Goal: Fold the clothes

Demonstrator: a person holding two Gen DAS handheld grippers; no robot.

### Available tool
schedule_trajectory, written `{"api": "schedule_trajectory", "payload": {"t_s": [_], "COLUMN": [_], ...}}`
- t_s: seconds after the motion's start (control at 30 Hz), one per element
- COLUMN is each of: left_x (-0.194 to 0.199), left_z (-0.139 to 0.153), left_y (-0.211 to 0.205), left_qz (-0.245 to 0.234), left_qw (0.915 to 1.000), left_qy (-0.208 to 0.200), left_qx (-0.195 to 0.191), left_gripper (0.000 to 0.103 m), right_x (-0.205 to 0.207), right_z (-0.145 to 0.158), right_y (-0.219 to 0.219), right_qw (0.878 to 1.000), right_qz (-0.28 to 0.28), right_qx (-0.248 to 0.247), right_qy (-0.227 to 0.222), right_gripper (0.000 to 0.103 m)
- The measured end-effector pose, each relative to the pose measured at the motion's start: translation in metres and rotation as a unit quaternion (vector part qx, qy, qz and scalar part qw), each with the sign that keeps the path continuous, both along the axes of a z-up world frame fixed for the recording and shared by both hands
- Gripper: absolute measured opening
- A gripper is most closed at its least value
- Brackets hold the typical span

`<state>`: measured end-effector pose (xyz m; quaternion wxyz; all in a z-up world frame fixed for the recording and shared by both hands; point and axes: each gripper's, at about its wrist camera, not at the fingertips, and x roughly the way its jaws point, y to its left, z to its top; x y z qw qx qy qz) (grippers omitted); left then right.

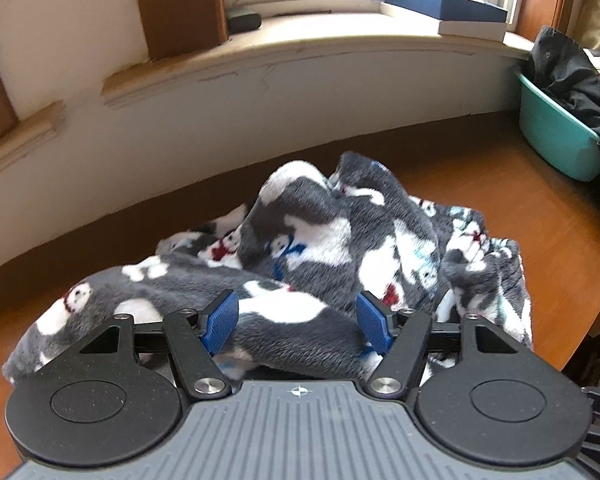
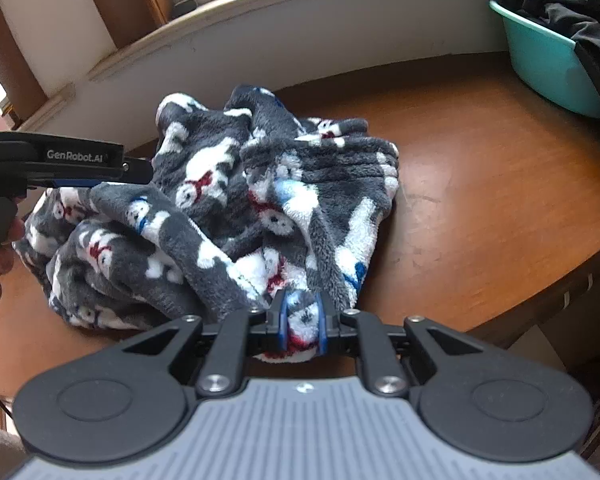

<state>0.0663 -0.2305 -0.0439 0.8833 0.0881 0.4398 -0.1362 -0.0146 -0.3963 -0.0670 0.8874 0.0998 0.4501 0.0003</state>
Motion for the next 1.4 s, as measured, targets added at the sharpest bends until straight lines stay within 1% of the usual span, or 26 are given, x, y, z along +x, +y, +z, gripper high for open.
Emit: {"api": "schedule_trajectory", "payload": {"t_s": [0.1, 0.17, 0.43, 0.5, 0.53, 0.57, 0.63, 0.77, 0.87, 1.07, 1.23, 1.4], "left_x": [-0.004, -0.005, -0.006, -0.005, -0.005, -0.004, -0.002, 0.002, 0.005, 0.015, 0.027, 0.037], "left_z": [-0.003, -0.005, -0.002, -0.001, 0.001, 0.003, 0.008, 0.018, 0.024, 0.034, 0.042, 0.045], "left_y": [0.003, 0.005, 0.019, 0.024, 0.028, 0.031, 0.042, 0.064, 0.076, 0.075, 0.057, 0.036], "left_qz": [0.0, 0.001, 0.014, 0.019, 0.024, 0.029, 0.042, 0.068, 0.079, 0.064, 0.036, 0.009], "left_qw": [1.0, 1.0, 0.9999, 0.9998, 0.9997, 0.9995, 0.999, 0.9971, 0.996, 0.9961, 0.9965, 0.9966], "left_qy": [0.003, 0.004, -0.005, -0.007, -0.009, -0.012, -0.019, -0.033, -0.042, -0.06, -0.073, -0.08], "left_qx": [0.0, 0.001, 0.0, 0.0, -0.001, -0.002, -0.003, -0.003, -0.004, -0.007, -0.016, -0.017], "left_gripper": [0.071, 0.071, 0.071, 0.071, 0.071, 0.071, 0.071, 0.072, 0.072, 0.074, 0.075, 0.076], "right_x": [-0.003, -0.005, 0.006, 0.016, 0.021, 0.027, 0.042, 0.061, 0.075, 0.081, 0.083, 0.083], "right_z": [-0.003, -0.003, 0.015, 0.021, 0.022, 0.024, 0.025, 0.023, 0.018, 0.01, 0.01, 0.007], "right_y": [0.001, 0.002, 0.006, 0.008, 0.009, 0.01, 0.015, 0.023, 0.031, 0.041, 0.045, 0.033], "right_qw": [1.0, 1.0, 0.998, 0.997, 0.996, 0.996, 0.995, 0.994, 0.994, 0.994, 0.994, 0.992], "right_qz": [0.006, 0.008, 0.011, 0.01, 0.01, 0.01, 0.008, 0.007, 0.005, -0.002, -0.009, -0.04], "right_qx": [-0.007, -0.012, -0.055, -0.07, -0.074, -0.078, -0.085, -0.092, -0.096, -0.099, -0.104, -0.115], "right_qy": [0.01, 0.014, -0.018, -0.035, -0.04, -0.045, -0.053, -0.059, -0.052, -0.035, -0.039, -0.035], "right_gripper": [0.016, 0.019, 0.021, 0.022, 0.024, 0.029, 0.035, 0.036, 0.037, 0.04, 0.046, 0.047]}}
